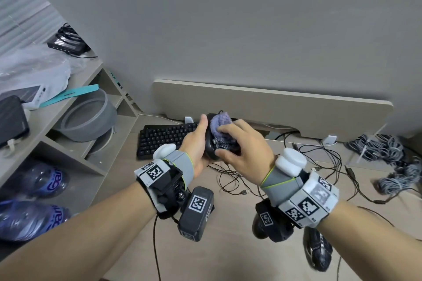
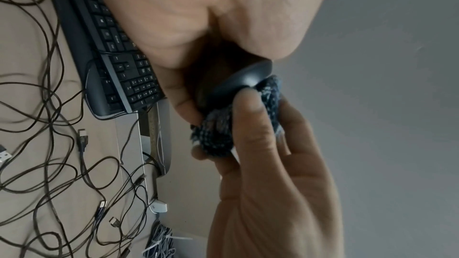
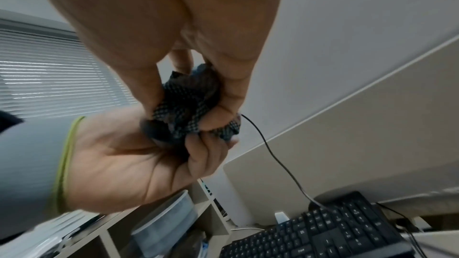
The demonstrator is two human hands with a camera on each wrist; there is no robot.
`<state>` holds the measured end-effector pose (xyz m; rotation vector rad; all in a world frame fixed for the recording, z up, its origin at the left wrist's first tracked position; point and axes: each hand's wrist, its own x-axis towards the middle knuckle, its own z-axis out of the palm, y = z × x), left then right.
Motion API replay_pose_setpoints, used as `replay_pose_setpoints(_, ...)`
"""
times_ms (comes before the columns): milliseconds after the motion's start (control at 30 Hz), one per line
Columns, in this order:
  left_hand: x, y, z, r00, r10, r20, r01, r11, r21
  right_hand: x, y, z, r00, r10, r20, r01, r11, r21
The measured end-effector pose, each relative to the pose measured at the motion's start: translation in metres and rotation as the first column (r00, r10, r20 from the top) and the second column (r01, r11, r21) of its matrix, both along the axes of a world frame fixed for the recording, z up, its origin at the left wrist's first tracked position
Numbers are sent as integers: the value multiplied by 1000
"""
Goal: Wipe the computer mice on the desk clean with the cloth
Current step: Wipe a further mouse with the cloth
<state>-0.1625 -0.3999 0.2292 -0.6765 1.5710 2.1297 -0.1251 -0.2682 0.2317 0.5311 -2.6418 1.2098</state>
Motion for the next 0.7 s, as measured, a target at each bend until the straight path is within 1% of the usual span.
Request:
replay_pose_setpoints(100, -3, -3, 0, 999, 8, 37, -7, 1000, -20, 2, -3, 2, 995, 77, -64, -79, 996, -30)
replay_pose_setpoints(167, -3, -5, -1, 999, 4, 36, -2, 999, -40, 2, -2, 0, 992, 116, -55, -119, 992, -48)
replay_pose_setpoints(233, -4, -9, -4, 1000, 25, 15, -24, 996, -81, 2, 3, -6, 988, 154, -20, -154, 988, -12)
replay_pose_setpoints(333, -4, -11, -7, 1000, 18, 21, -17, 997, -72, -1, 7, -9, 987, 163, 16, -163, 986, 16)
replay_pose_setpoints(433, -4, -7, -7, 999, -15, 41, 17, 999, -51, -5, 0, -3, 984, 175, -33, -175, 984, -5)
replay_pose_setpoints(500, -9, -7, -8, 999, -9, 53, 11, 999, -42, -5, 1, -5, 982, 185, -20, -185, 982, 30)
replay_pose_setpoints(600, -9, -11, -5, 1000, 12, 26, -10, 997, -83, -1, 6, -9, 983, 180, 23, -182, 976, 121)
replay_pose_setpoints(700, -9, -10, -8, 999, -18, 45, 22, 996, -89, 1, 0, -2, 980, 199, -8, -197, 974, 111)
